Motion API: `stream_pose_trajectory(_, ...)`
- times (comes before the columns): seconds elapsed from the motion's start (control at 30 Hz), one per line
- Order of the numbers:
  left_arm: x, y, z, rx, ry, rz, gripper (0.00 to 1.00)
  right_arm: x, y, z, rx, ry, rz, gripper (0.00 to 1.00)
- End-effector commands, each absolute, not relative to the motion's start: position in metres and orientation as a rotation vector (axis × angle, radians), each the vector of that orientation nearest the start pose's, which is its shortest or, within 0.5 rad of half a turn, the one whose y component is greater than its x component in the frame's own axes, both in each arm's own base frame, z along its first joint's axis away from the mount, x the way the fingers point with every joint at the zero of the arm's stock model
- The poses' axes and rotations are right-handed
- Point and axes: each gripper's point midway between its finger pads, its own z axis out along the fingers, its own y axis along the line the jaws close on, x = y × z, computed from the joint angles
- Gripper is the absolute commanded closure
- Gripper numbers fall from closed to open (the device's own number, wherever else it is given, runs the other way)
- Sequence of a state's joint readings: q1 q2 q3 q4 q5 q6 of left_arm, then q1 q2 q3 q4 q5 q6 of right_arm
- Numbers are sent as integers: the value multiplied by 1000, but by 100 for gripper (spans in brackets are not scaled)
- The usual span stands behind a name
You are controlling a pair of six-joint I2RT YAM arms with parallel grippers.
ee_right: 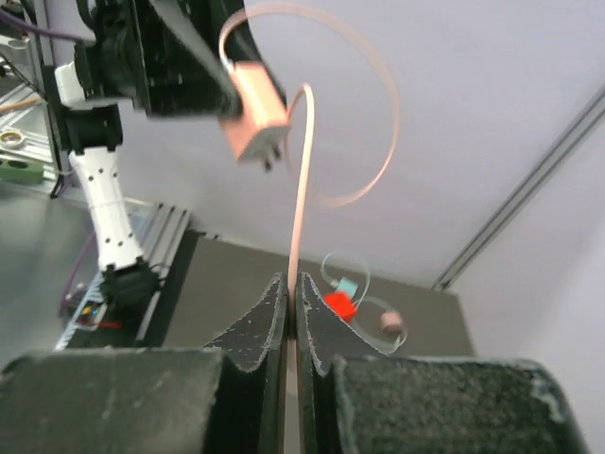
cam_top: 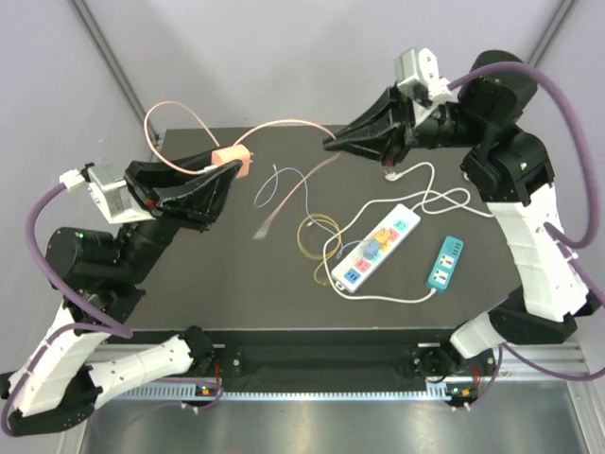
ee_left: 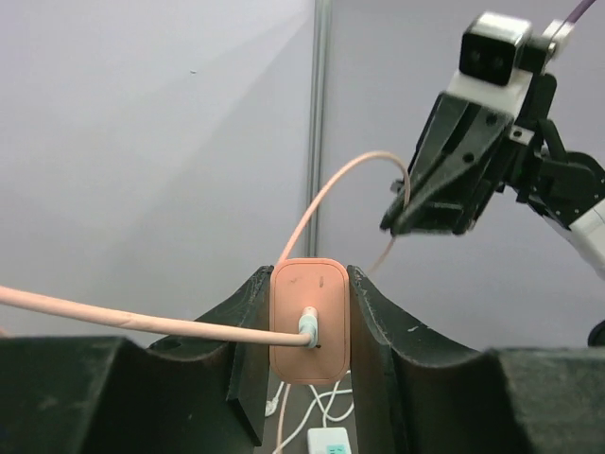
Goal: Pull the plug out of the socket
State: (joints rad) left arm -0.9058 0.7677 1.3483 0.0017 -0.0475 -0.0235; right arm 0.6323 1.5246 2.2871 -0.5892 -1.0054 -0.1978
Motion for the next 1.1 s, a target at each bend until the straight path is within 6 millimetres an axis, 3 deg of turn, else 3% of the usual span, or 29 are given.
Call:
stream_pose_trajectory(0.0,155,-176,587,365,924,-803,100,189,301,532,-1314,1060,1039,100)
stream_pose_trajectory(0.03,155,-176,586,362,925,-802,100,213,292,495,-1316,1231,824,100)
stream_pose_trajectory(0.13,157,-179,583,368,929,-803,100,235,274,439,-1388,1455,664,100)
stream_pose_trajectory(0.2,160,-181,581,384,929,-778,100,222,273,428,-1410,1438,730,100)
stream_pose_trajectory(0.23,161,-182,580,388,936,-775,100,210,282,397,-1451,1477,840,100)
stream_pose_trajectory(0.27,162,-184,576,393,947,-770,100,213,292,403,-1434,1404,850,100)
stream_pose_trajectory(0.33,166,-186,570,394,973,-763,100,202,306,385,-1454,1413,904,100)
stream_pose_trajectory(0.37,169,-188,563,397,997,-760,100,204,315,387,-1448,1394,929,100)
stream_pose_trajectory(0.4,169,-184,561,380,1006,-756,100,212,326,374,-1445,1442,969,100)
stream_pose_trajectory(0.47,178,-181,543,363,1082,-717,100,218,343,371,-1407,1489,1071,100)
stream_pose_trajectory(0.5,183,-170,538,321,1108,-674,100,233,359,360,-1387,1514,1101,100)
stream_pose_trajectory(0.57,193,-162,519,284,1163,-602,100,244,375,361,-1329,1555,1167,100)
stream_pose_trajectory(0.6,195,-152,514,270,1174,-557,100,257,390,345,-1319,1596,1188,100)
stream_pose_trajectory(0.63,203,-141,507,219,1202,-493,100,262,403,362,-1286,1565,1214,100)
stream_pose_trajectory(0.67,207,-137,498,212,1222,-453,100,267,413,366,-1274,1556,1235,100)
stream_pose_trajectory(0.7,208,-128,496,201,1222,-405,100,278,431,350,-1261,1593,1265,100)
stream_pose_trajectory(0.73,211,-121,494,178,1230,-366,100,279,447,379,-1221,1524,1311,100)
stream_pose_trajectory(0.77,212,-117,492,171,1232,-344,100,282,457,385,-1200,1505,1336,100)
stream_pose_trajectory(0.8,212,-113,493,172,1227,-319,100,293,473,375,-1169,1523,1359,100)
stream_pose_trajectory(0.87,213,-106,494,155,1228,-284,100,305,497,405,-1026,1439,1429,100)
stream_pose_trajectory(0.9,216,-105,492,155,1236,-260,100,319,511,392,-971,1458,1444,99)
stream_pose_trajectory(0.97,220,-100,483,134,1264,-220,100,327,534,390,-894,1426,1471,93)
stream_pose_trajectory(1.0,221,-97,477,119,1276,-203,100,339,550,358,-873,1485,1457,91)
stream_pose_trajectory(1.07,228,-98,455,112,1314,-166,100,342,573,342,-844,1489,1435,91)
